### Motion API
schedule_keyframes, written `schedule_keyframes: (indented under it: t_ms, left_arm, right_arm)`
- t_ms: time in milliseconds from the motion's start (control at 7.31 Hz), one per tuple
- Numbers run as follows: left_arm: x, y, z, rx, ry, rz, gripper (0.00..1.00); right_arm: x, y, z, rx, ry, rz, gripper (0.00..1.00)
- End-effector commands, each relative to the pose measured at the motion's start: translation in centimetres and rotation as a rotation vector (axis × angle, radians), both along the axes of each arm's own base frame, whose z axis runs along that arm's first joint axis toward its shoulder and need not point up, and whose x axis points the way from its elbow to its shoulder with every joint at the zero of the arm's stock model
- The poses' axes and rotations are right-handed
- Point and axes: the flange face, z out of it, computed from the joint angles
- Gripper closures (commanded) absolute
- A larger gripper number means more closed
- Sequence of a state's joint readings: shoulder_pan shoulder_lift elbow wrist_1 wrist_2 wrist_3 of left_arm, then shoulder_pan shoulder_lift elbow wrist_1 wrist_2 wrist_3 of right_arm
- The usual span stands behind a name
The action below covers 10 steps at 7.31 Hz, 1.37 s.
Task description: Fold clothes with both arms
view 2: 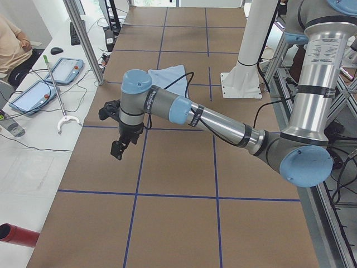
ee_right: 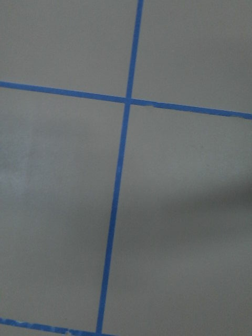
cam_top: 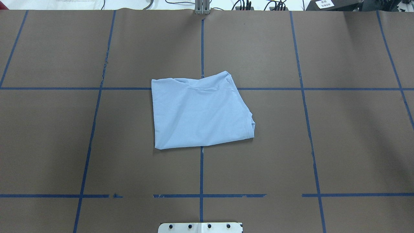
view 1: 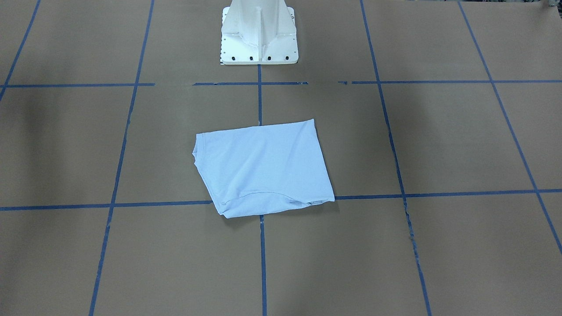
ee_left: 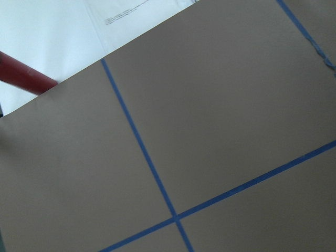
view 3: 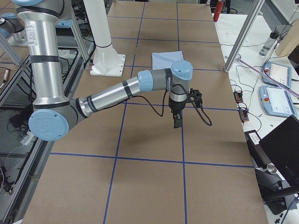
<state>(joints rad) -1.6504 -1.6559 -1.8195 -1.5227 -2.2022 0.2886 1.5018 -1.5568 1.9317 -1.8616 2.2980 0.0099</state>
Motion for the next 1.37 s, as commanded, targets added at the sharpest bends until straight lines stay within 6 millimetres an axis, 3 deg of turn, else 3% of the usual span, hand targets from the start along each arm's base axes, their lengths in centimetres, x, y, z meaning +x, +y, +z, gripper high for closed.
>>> schedule_keyframes:
  t_ms: [0, 137, 410, 684, 957, 1231]
  left_arm:
    - [-2.0, 5.4, 6.4, -0.110, 0.037, -0.032, 0.00]
    - [-1.8, 6.9, 8.2, -0.151, 0.042, -0.033, 0.00]
    - [-0.6, 11.0, 12.1, -0.265, 0.138, -0.034, 0.00]
    - [0.2, 14.7, 15.6, -0.368, 0.191, -0.050, 0.00]
    - [0.3, 13.8, 14.4, -0.339, 0.188, -0.042, 0.00]
    - [0.2, 13.9, 14.9, -0.339, 0.180, -0.037, 0.00]
  right_arm:
    - [3.9, 5.9, 5.6, -0.043, -0.034, -0.004, 0.00]
    - [4.5, 8.5, 8.0, -0.094, -0.021, 0.006, 0.00]
    - [4.8, 12.6, 10.6, -0.162, -0.019, 0.015, 0.00]
    - [4.7, 12.8, 10.6, -0.165, -0.021, 0.016, 0.00]
    - [4.8, 12.5, 10.4, -0.159, -0.017, 0.016, 0.00]
    - [4.8, 12.5, 10.4, -0.158, -0.014, 0.015, 0.00]
